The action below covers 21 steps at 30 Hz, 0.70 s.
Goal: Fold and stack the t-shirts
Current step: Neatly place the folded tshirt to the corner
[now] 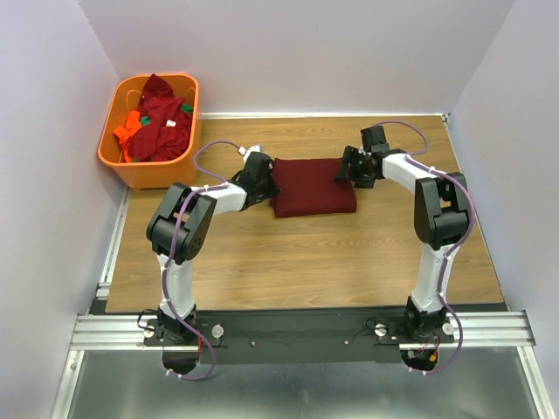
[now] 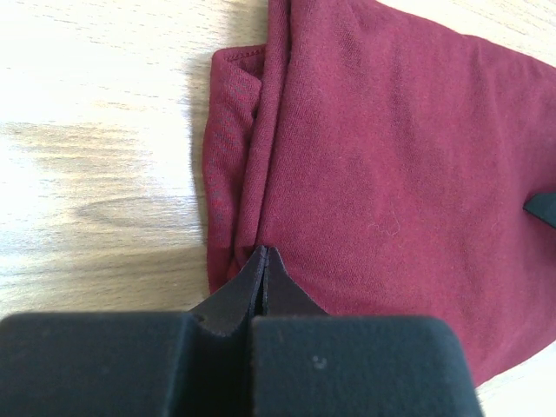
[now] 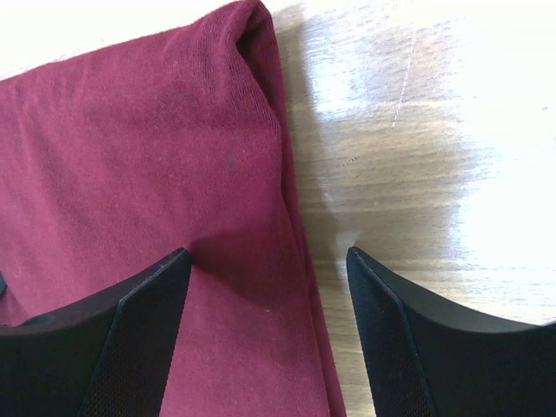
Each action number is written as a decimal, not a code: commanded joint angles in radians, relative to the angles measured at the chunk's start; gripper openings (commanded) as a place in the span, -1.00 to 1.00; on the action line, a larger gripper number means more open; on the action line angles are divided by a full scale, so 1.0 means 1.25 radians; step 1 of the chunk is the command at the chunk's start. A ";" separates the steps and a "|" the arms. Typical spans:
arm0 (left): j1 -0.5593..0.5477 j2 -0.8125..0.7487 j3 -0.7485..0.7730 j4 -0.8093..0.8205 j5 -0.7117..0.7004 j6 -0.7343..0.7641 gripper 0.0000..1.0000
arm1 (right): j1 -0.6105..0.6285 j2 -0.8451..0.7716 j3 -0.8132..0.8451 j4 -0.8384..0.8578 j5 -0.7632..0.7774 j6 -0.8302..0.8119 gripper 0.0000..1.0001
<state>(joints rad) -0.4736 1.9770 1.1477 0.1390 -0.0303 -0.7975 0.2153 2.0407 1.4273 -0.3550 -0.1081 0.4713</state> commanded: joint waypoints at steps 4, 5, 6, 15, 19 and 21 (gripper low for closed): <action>-0.002 0.025 -0.015 -0.046 -0.032 0.028 -1.00 | 0.008 0.036 -0.021 0.014 -0.042 0.025 0.51; -0.002 0.025 -0.011 -0.046 -0.031 0.029 -1.00 | 0.013 0.035 -0.025 0.020 -0.048 0.030 0.50; -0.002 0.026 -0.009 -0.049 -0.031 0.032 -1.00 | 0.020 0.032 -0.035 0.023 -0.046 0.039 0.48; -0.002 0.008 0.006 -0.049 -0.025 0.037 -1.00 | 0.039 0.027 -0.086 0.069 -0.024 0.100 0.04; -0.002 -0.014 0.016 -0.051 -0.021 0.044 -1.00 | 0.042 0.030 -0.089 0.069 0.000 0.116 -0.46; -0.002 -0.033 0.035 -0.076 -0.032 0.051 -1.00 | 0.042 0.019 -0.102 0.069 0.051 0.138 -0.82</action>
<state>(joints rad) -0.4736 1.9762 1.1561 0.1272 -0.0311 -0.7696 0.2504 2.0418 1.3502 -0.2214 -0.1272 0.5941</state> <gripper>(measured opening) 0.003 0.214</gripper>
